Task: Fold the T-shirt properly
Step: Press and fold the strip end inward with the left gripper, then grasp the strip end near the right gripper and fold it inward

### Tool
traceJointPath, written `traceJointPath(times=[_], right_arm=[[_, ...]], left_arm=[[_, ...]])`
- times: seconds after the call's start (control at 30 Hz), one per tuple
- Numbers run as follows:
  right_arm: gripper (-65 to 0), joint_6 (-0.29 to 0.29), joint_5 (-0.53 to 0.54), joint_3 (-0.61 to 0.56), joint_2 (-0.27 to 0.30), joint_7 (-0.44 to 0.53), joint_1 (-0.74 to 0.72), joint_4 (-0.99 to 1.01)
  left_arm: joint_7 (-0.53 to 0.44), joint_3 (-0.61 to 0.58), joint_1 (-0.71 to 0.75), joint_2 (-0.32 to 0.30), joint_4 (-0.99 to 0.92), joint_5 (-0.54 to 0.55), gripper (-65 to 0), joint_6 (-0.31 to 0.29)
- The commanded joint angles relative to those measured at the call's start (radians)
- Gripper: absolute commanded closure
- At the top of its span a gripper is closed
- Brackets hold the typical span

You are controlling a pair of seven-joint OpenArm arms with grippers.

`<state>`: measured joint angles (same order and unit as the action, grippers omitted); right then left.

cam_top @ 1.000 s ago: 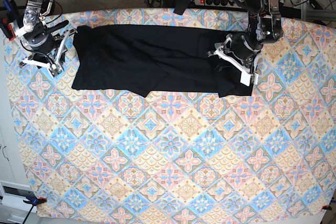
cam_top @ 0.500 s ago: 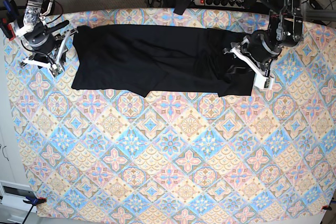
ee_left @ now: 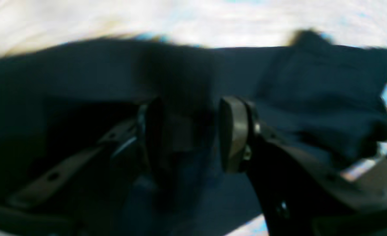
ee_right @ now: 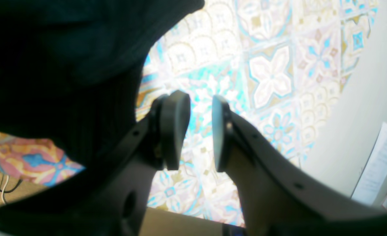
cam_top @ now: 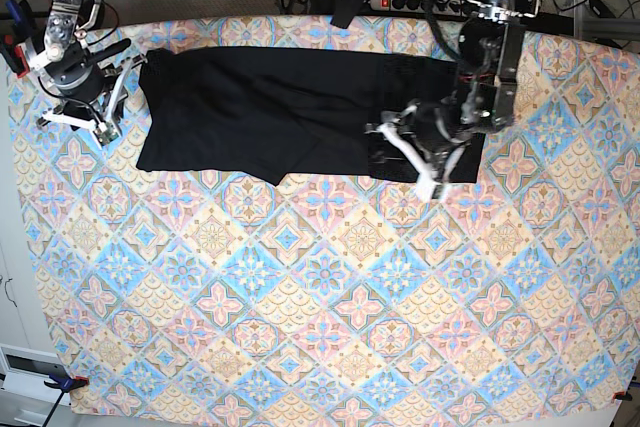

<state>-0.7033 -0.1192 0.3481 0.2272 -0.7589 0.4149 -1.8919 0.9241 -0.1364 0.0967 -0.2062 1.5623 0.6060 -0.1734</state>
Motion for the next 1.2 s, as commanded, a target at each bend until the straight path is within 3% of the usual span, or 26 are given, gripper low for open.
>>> traceJointPath(times=[0.0,0.2,0.33,0.5,0.63,0.77,0.9,1.17], right_arm=[[-15.3,0.005,0.008,0.007,0.013,0.016,-0.003,-0.019],[-15.3,0.005,0.008,-0.001,0.013,0.008,0.003,-0.019],[-15.4,0.005,0.040,-0.001,0.013,0.003,0.003,-0.019],[-15.5,0.005,0.280,0.007,0.022,-0.135,-0.006,-0.016],[-16.2,0.005,0.479,0.009,0.079,-0.265,-0.109,0.005],[-28.8,0.005,0.577,0.009,0.099,-0.336,-0.169,0.097],[-44.0,0.005,0.593,-0.001,0.099,-0.345,-0.202,0.206],[-46.4,0.005,0.593,0.007,0.099,-0.340,-0.227,0.375]], left_arm=[[-0.007,-0.018,-0.015,0.004,0.016,0.009,-28.1,-0.004],[-0.003,-0.041,0.016,0.011,0.046,0.015,-28.1,-0.005],[-0.004,0.008,0.099,-0.065,0.174,0.016,-28.1,-0.007],[-0.006,0.106,0.182,-0.143,0.283,0.016,-28.1,-0.008],[-0.007,0.192,0.216,-0.157,0.281,0.015,-28.1,-0.012],[-0.006,0.214,0.225,-0.157,0.280,0.015,-28.1,-0.012],[-0.007,0.211,0.228,-0.157,0.280,0.015,-28.1,-0.012],[-0.007,0.208,0.228,-0.154,0.280,0.015,-28.1,-0.012]])
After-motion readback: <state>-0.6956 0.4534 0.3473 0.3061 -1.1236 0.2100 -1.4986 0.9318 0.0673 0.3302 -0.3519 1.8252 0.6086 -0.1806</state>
